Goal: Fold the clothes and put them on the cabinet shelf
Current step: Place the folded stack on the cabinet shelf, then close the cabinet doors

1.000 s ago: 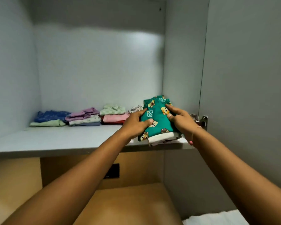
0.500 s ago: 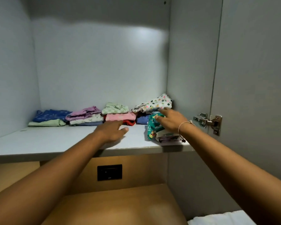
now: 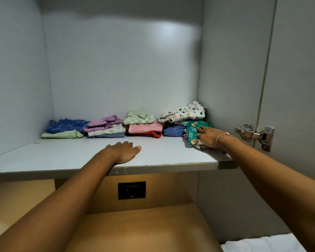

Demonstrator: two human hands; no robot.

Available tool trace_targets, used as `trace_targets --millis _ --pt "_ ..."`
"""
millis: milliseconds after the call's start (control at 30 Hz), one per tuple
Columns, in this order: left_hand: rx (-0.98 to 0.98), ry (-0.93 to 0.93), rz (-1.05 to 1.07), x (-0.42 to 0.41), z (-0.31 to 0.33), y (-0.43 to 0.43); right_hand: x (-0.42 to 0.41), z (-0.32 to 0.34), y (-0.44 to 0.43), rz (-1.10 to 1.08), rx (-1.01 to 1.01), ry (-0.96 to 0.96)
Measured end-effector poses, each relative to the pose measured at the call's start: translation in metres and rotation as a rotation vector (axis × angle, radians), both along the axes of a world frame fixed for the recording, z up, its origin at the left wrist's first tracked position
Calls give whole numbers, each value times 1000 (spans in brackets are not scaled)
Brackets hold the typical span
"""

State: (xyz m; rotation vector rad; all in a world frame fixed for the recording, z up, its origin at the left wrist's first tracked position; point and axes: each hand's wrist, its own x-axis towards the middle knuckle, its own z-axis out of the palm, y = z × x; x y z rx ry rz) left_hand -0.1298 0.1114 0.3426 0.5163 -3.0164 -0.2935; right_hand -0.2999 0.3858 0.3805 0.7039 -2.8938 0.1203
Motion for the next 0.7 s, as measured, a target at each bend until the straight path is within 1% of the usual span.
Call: trace_targets --millis 100,300,367,400,433,467,500,533,567,633,700 --pt "-1 5 0 -2 -1 0 -7 -2 -2 -2 2 10" --pt "-9 19 11 -4 -3 -3 -6 -6 2 -12 -56 4" --pt "39 72 2 -3 -3 -4 -1 -8 5 -8 -130 2" --pt "96 151 -21 -2 -3 -3 3 -10 7 -4 -215 12" --pt "184 277 -39 2 -2 -3 9 -12 9 16 -319 41" --pt "272 431 -41 9 0 -2 18 -13 10 61 -426 91" --pt "314 594 -18 17 2 -2 28 -14 10 126 -512 147" --pt "287 725 21 32 4 -3 42 -13 6 206 -569 208" --pt "227 807 44 43 6 -4 53 -11 4 278 -596 265" --pt "127 883 82 73 9 -6 80 -4 -5 431 -590 333" --pt "90 953 154 117 16 -6 113 9 -21 592 -537 392"
